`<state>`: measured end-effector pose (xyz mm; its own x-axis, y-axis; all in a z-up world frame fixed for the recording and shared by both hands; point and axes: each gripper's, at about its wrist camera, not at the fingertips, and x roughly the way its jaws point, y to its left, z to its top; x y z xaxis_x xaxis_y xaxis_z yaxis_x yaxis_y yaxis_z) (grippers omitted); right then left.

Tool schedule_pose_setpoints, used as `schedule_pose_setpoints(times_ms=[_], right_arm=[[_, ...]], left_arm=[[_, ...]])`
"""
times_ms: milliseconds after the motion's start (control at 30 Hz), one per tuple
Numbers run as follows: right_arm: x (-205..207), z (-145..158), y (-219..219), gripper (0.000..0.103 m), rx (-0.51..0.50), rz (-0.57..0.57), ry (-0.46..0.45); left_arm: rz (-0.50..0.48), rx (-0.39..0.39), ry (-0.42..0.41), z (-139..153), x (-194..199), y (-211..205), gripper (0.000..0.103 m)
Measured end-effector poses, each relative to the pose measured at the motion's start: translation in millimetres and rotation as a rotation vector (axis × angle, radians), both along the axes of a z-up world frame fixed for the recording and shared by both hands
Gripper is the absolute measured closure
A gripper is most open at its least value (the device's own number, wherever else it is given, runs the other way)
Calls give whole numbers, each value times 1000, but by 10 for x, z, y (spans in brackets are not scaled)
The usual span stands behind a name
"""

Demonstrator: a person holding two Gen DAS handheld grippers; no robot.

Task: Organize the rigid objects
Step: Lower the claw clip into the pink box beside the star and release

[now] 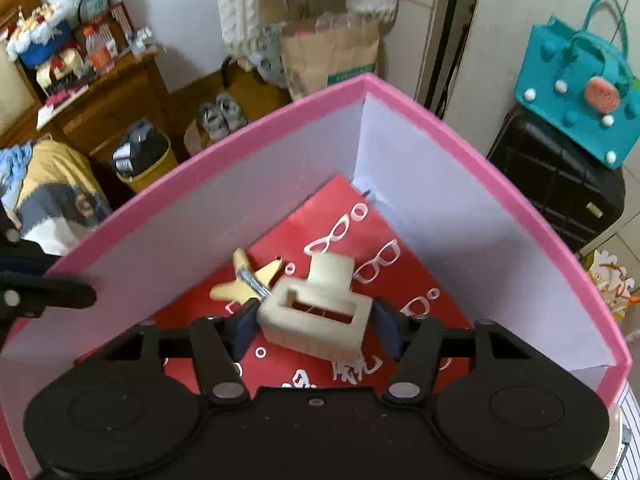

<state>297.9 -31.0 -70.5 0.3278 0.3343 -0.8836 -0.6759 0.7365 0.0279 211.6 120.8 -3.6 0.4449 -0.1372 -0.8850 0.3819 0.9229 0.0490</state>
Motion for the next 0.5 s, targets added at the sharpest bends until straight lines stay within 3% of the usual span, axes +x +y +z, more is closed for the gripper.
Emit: schedule_pose_setpoints(times_ms=[167, 367, 500], right_arm=[[-139, 347, -289, 28, 104, -22, -66], [-596, 776, -836, 27, 210, -35, -198], [-839, 884, -1139, 27, 217, -35, -256]], left_arm=[[2, 2, -5, -10, -5, -8, 99], [7, 12, -10, -12, -26, -36, 99], [15, 13, -13, -8, -32, -40, 99]])
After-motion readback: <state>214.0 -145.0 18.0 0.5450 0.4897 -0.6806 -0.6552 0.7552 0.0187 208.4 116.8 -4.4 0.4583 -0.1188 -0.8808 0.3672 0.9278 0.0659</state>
